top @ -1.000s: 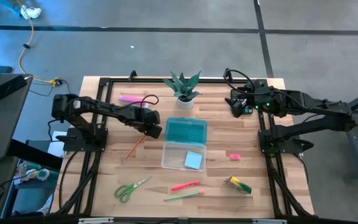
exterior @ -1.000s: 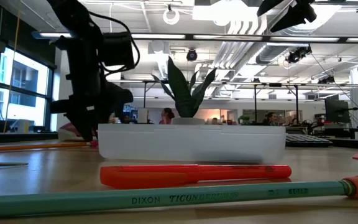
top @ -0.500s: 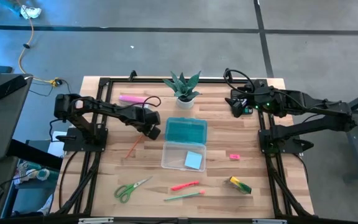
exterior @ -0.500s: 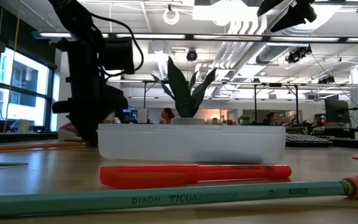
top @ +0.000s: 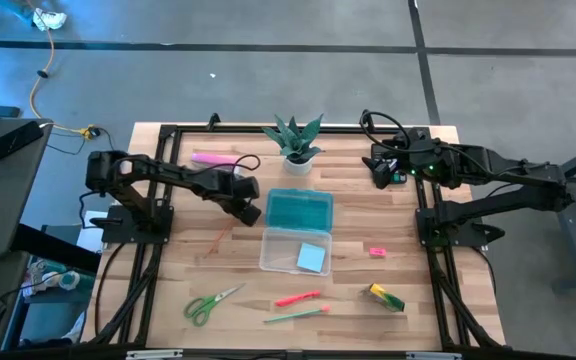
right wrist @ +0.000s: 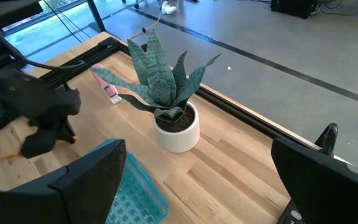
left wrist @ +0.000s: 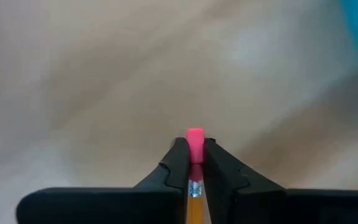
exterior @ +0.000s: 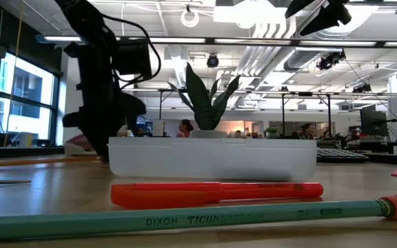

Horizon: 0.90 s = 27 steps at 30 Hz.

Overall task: Pack school essentials
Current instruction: Put the yellow pencil into the blue supply box

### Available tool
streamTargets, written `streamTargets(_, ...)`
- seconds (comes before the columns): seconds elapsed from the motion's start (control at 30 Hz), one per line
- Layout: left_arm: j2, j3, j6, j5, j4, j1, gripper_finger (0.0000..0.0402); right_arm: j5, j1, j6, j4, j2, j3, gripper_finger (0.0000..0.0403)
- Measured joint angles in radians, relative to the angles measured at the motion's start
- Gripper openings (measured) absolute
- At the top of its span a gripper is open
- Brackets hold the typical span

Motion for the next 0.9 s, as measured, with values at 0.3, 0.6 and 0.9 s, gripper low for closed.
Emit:
streamTargets(0.3, -0.116, 0.045, 0.019, 0.041, 0.032, 0.007, 0.0017, 0.002, 0.000, 0.000, 0.000, 0.000, 0.000, 0.0391)
streamTargets(0.6, -0.169, 0.190, 0.208, 0.022, 0.152, 0.007, 0.0017, 0.002, 0.000, 0.004, 0.001, 0.000, 0.000, 0.0391)
streamTargets(0.9, -0.125, 0.361, 0.475, 0.032, 0.330, -0.033, 0.0017, -0.001, 0.000, 0.027, 0.008, 0.000, 0.000, 0.0391)
